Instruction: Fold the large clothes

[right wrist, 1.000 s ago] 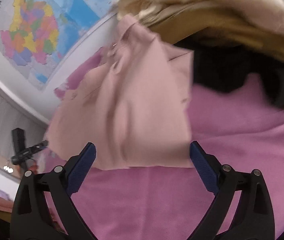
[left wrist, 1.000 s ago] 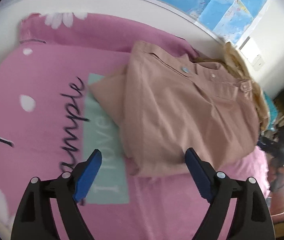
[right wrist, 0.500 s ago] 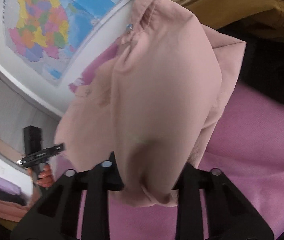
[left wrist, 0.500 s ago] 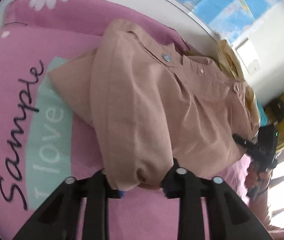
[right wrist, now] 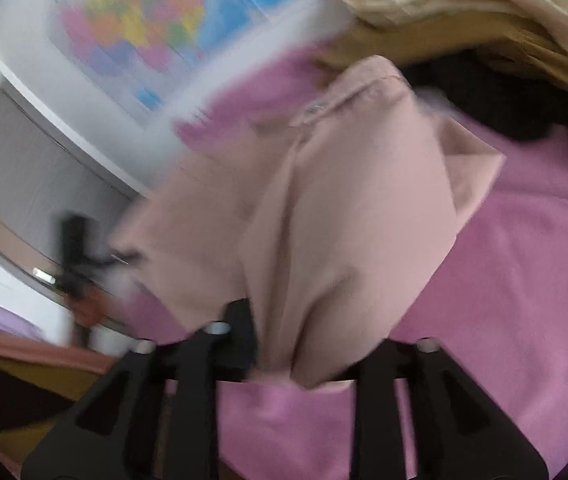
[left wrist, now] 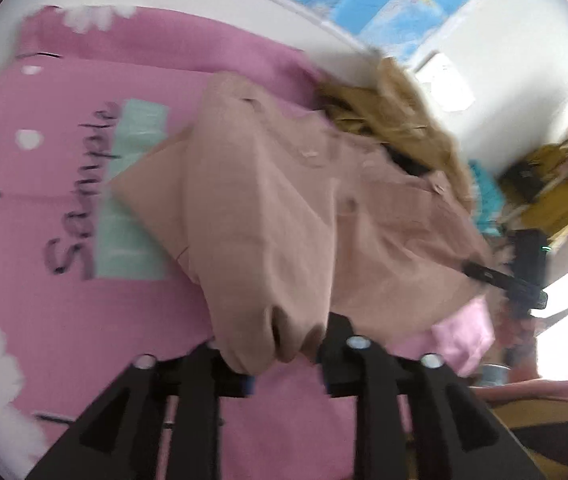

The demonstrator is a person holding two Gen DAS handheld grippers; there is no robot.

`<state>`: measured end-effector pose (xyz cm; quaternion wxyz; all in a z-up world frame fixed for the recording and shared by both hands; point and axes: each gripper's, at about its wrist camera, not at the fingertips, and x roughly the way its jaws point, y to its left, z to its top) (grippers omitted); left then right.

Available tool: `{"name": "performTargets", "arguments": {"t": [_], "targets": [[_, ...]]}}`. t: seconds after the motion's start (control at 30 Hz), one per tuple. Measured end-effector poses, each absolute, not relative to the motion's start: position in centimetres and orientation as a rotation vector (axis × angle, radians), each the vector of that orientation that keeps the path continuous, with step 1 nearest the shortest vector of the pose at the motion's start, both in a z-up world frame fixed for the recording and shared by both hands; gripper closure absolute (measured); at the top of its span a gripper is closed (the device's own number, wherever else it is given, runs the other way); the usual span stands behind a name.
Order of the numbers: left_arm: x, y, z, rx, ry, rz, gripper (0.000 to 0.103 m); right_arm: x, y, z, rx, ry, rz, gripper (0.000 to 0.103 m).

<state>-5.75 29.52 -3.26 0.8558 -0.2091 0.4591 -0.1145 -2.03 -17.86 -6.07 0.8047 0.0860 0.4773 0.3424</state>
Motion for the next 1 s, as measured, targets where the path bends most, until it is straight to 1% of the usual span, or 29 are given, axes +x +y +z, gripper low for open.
{"name": "performTargets", "arguments": {"t": [0.03, 0.07, 0.13, 0.17, 0.2, 0.23, 0.27, 0.33, 0.43, 0.53, 0.57, 0.6, 0.63, 0.67, 0.7, 0.73, 0.77, 0.8, 0.83, 0.87, 0.9, 1.0], "targets": [[-5.7, 29.9, -3.3, -0.42, 0.968, -0.189, 0.063, -1.9, -18.0, -6.3, 0.169, 1.03, 0.693, 0.041], [-5.7, 30.2, -3.2, -0.405, 0.959, -0.158, 0.061, -1.9, -18.7, -6.1, 0.176, 1.026, 0.66, 0.032], [-5.9, 30.8, -2.0, -0.393, 0.905, -0.126, 0.06, -2.2, -19.9, -4.8, 0.166, 0.973, 0.603, 0.031], [-6.1, 30.9, -1.2, -0.374, 0.876, -0.117, 0.057, -2.4, -20.1, -4.2, 0.15, 0.943, 0.578, 0.029], [-6.3, 30.6, -0.2, -0.325, 0.837, -0.102, 0.047, -2.7, -20.3, -3.1, 0.125, 0.896, 0.548, 0.026], [-6.3, 30.1, 0.6, -0.275, 0.809, -0.087, 0.042, -2.9, -20.3, -2.5, 0.107, 0.866, 0.537, 0.025], [-6.0, 29.6, 1.3, -0.229, 0.792, -0.081, 0.036, -3.1, -19.9, -1.6, 0.073, 0.821, 0.532, 0.025], [-5.3, 28.4, 2.4, -0.153, 0.772, -0.1, 0.035, -3.3, -18.2, -0.3, -0.022, 0.75, 0.521, 0.025], [-3.4, 27.1, 2.4, -0.085, 0.779, -0.116, 0.035, -2.7, -16.2, -0.3, -0.118, 0.721, 0.563, 0.026], [-0.6, 25.4, 0.9, 0.007, 0.842, -0.081, 0.036, -0.4, -12.6, -2.1, -0.191, 0.76, 0.596, 0.036], [-0.3, 25.4, 0.1, 0.01, 0.865, -0.091, 0.036, 0.5, -11.6, -3.0, -0.213, 0.789, 0.606, 0.043], [0.5, 25.1, -0.7, 0.012, 0.898, -0.096, 0.038, 1.3, -10.7, -3.9, -0.229, 0.817, 0.613, 0.049], [1.0, 25.0, -1.3, 0.016, 0.917, -0.097, 0.039, 1.8, -10.3, -4.5, -0.241, 0.83, 0.602, 0.052], [1.3, 24.9, -1.7, 0.019, 0.93, -0.098, 0.041, 2.5, -9.9, -5.3, -0.255, 0.849, 0.575, 0.063], [1.7, 24.8, -2.3, 0.019, 0.943, -0.094, 0.045, 3.0, -9.8, -5.8, -0.248, 0.866, 0.571, 0.076], [1.9, 24.7, -2.6, 0.022, 0.95, -0.097, 0.048, 3.4, -10.0, -5.9, -0.222, 0.873, 0.585, 0.08], [1.9, 24.6, -2.7, 0.029, 0.949, -0.098, 0.058, 3.5, -10.2, -5.8, -0.201, 0.867, 0.597, 0.09], [1.9, 24.6, -2.7, 0.032, 0.946, -0.092, 0.074, 3.5, -10.2, -5.7, -0.187, 0.86, 0.604, 0.095], [1.9, 24.7, -2.6, 0.033, 0.938, -0.088, 0.083, 3.4, -10.4, -5.3, -0.17, 0.848, 0.61, 0.096], [1.8, 24.7, -2.3, 0.025, 0.929, -0.094, 0.095, 3.1, -10.7, -4.6, -0.15, 0.821, 0.621, 0.097], [1.7, 24.9, -1.7, 0.0, 0.912, -0.109, 0.098, 2.8, -11.2, -3.7, -0.121, 0.782, 0.637, 0.098], [1.3, 25.0, 0.2, -0.04, 0.846, -0.122, 0.099, 2.9, -12.5, -1.3, -0.013, 0.703, 0.639, 0.099]]}}
